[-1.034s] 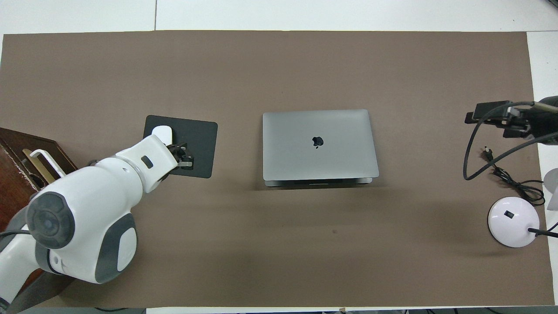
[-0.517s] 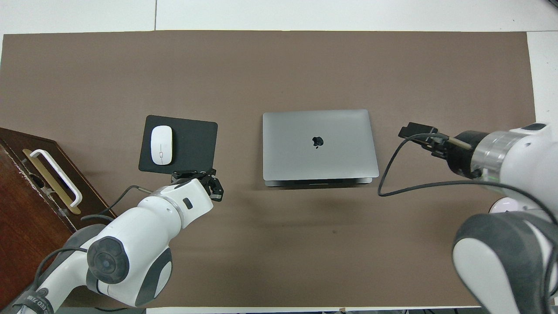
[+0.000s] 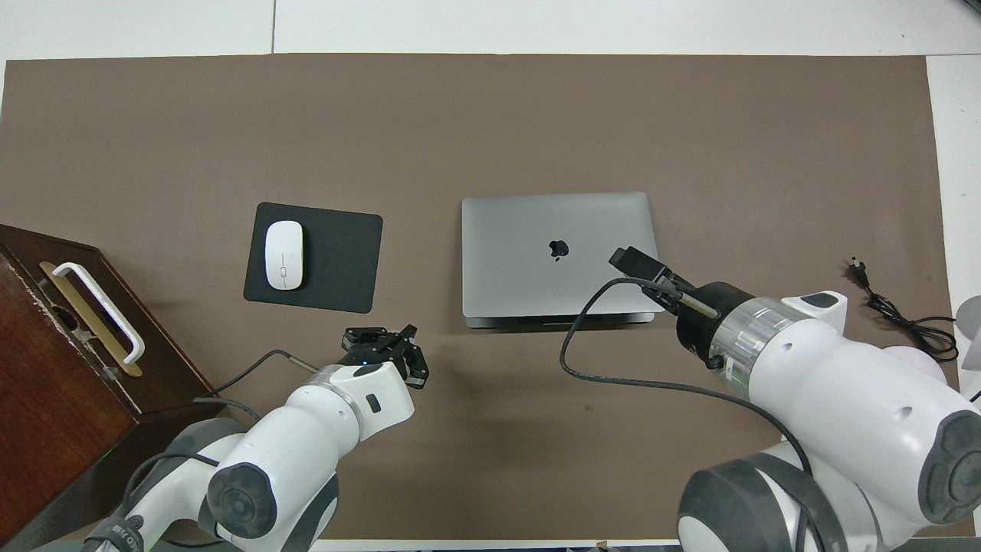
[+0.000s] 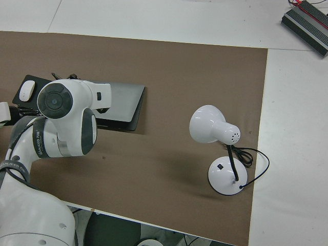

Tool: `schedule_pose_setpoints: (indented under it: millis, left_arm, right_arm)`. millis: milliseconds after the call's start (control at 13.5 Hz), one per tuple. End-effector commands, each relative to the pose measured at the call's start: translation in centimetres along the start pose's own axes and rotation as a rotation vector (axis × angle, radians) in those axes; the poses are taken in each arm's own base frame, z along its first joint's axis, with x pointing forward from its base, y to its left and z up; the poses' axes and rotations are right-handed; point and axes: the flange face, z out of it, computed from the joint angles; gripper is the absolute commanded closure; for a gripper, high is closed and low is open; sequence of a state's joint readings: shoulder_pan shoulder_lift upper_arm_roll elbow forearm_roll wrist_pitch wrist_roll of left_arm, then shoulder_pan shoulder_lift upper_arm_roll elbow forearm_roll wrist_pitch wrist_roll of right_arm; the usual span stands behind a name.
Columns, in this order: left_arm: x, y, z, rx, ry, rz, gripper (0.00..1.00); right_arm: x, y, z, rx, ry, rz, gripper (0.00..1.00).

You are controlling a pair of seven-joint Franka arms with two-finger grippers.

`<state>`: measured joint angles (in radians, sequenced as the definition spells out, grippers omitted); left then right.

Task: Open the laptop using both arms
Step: 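Move the left gripper toward the laptop while the right gripper approaches its lid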

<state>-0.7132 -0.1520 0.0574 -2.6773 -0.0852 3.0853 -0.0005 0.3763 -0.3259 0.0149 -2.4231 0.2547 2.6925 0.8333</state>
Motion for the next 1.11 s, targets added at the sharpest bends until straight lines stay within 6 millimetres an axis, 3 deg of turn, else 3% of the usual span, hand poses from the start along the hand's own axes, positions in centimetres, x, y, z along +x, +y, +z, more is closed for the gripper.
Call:
schedule_pose_setpoints:
  millis: [0, 443, 665, 1034]
  left_arm:
    - [-0.8, 1.5, 0.4, -0.020, 0.010, 0.049, 1.00]
    - [-1.9, 3.0, 2.4, -0.027, 0.021, 0.183, 1.00]
    - [-3.1, 3.9, 4.6, -0.025, 0.044, 0.234, 1.00]
    - [-4.6, 4.9, 6.9, -0.028, 0.117, 0.152, 1.00]
  right_arm:
    - [-2.3, 1.4, 0.9, 0.065, 0.041, 0.057, 0.00]
    - [-5.0, 1.3, 2.5, 0.101, 0.032, 0.198, 0.00]
    - [-5.2, 1.4, 2.6, 0.097, 0.020, 0.351, 0.00]
    - [-5.6, 2.5, 3.8, 0.060, 0.006, 0.463, 0.00]
